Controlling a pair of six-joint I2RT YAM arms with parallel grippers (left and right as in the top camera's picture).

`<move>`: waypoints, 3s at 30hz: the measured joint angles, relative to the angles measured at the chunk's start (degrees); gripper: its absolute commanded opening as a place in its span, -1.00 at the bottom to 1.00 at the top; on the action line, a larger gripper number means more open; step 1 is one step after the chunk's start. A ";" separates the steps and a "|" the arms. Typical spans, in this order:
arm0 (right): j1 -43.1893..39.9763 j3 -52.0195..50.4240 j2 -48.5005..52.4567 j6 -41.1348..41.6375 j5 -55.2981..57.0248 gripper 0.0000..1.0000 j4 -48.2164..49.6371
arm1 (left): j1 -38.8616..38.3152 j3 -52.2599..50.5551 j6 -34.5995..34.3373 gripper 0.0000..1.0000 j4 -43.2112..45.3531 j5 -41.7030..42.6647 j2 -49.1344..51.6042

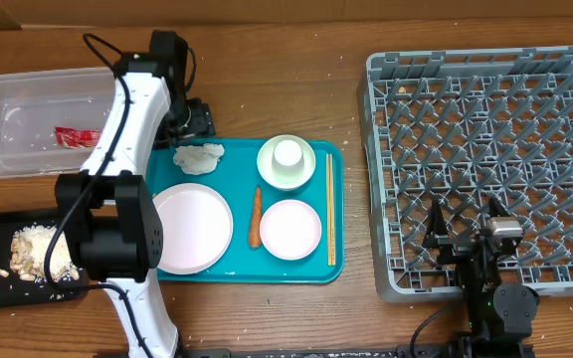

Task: Sort waste into correct bins and load items into the dishwasher
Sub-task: 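Lift the red wrapper and drop it into the clear plastic bin, then grasp the white tissue and drop it into the clear bin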

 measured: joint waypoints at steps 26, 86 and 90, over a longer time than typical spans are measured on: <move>0.00 0.00 0.00 0.00 0.02 1.00 0.04 | 0.00 -11.13 1.05 -0.92 7.98 3.54 0.00; 0.00 0.00 0.00 0.00 0.00 1.00 0.02 | 18.80 23.56 -3.72 1.00 -9.60 13.88 -7.21; -0.02 0.00 0.00 0.02 0.00 1.00 0.02 | 10.25 24.13 -1.29 1.00 -13.79 14.88 -10.03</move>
